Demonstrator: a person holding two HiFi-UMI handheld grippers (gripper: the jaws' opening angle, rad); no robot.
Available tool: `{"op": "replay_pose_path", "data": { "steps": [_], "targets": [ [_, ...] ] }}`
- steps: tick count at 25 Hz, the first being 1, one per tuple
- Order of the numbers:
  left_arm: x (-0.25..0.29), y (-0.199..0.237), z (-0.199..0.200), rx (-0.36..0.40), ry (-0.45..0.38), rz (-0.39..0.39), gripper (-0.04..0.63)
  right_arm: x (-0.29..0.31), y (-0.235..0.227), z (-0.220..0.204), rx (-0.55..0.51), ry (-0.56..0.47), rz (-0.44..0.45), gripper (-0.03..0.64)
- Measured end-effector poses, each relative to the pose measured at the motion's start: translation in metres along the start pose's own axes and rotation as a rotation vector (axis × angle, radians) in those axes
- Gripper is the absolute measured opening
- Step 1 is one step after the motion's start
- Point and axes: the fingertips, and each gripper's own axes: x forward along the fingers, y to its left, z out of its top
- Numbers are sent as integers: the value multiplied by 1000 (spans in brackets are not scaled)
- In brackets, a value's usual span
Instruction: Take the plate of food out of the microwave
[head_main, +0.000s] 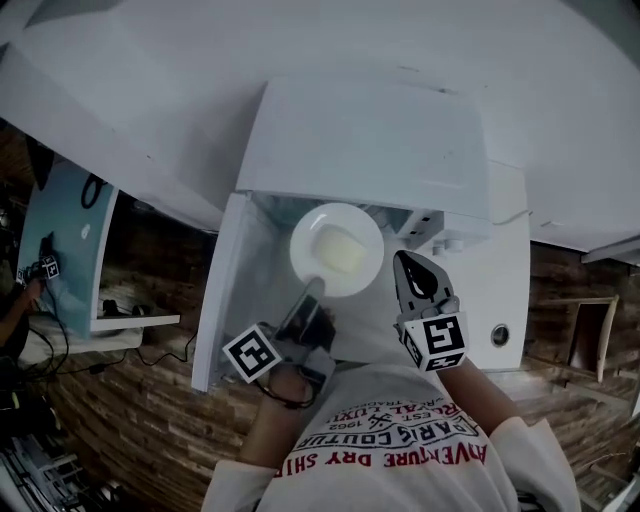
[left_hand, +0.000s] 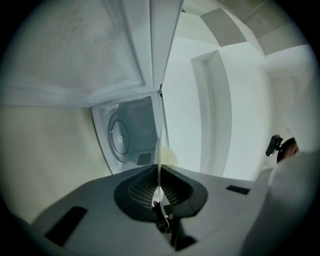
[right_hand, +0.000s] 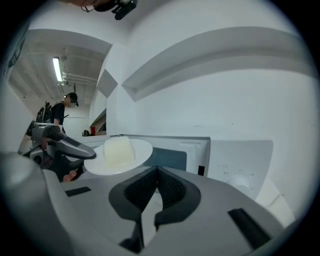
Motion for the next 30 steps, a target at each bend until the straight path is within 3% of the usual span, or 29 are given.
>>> {"op": "replay_pose_path", "data": {
  "steps": [8, 12, 17, 30],
  "targets": [
    [2, -29, 6, -24, -3, -33, 18, -6, -1, 42, -16, -85, -51, 11],
    [2, -32, 6, -47, -4, -23, 18, -8, -1, 47, -14, -101, -53, 11],
    [6, -39, 7, -24, 3, -26, 18, -12, -3, 57, -35, -129, -65, 11],
    [9, -40, 4, -26, 4, -34, 18, -13, -3, 55, -44, -110, -58, 11]
  ]
}}
